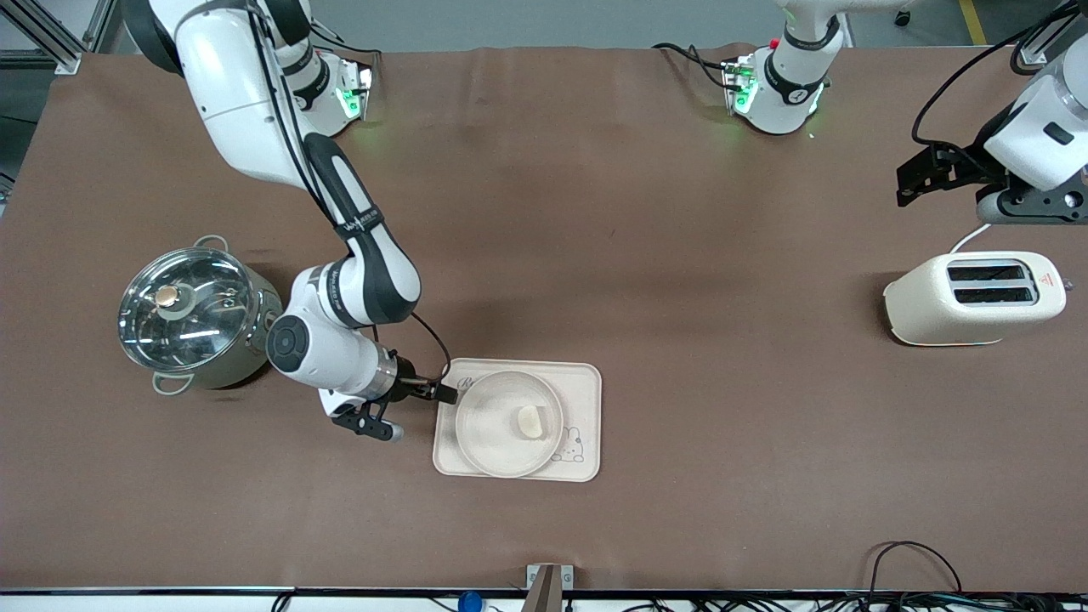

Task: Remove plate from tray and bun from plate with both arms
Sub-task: 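Lower the right gripper and grasp the plate rim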

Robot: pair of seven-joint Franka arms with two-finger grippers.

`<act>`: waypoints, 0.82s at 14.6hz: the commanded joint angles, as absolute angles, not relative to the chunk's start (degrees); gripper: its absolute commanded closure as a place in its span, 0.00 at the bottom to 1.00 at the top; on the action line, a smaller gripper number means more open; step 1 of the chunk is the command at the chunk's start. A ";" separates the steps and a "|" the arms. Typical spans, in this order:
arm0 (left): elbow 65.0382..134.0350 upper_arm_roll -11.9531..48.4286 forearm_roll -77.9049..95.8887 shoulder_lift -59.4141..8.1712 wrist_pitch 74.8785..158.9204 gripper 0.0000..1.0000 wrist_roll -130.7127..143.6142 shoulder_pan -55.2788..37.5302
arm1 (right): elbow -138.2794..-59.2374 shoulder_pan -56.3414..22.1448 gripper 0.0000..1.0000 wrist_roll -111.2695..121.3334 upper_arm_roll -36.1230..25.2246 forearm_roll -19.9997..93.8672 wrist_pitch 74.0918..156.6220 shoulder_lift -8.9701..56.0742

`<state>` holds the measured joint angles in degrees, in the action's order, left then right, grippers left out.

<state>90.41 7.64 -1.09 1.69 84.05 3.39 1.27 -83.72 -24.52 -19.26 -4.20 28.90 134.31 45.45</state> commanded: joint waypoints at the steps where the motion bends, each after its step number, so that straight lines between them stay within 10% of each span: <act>1: 90.09 7.91 -1.05 1.50 84.64 0.00 2.20 2.37 | -78.50 -25.58 0.09 -19.16 -4.48 30.23 136.22 48.94; 12: 89.91 8.00 -1.14 1.23 84.64 0.00 2.29 1.94 | -71.54 -26.63 0.51 -18.28 -4.48 29.79 137.11 55.10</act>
<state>90.40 7.71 -1.09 1.24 84.26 3.39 1.92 -72.68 -26.37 -19.11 -4.21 28.94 136.78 54.08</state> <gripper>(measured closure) 0.000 0.498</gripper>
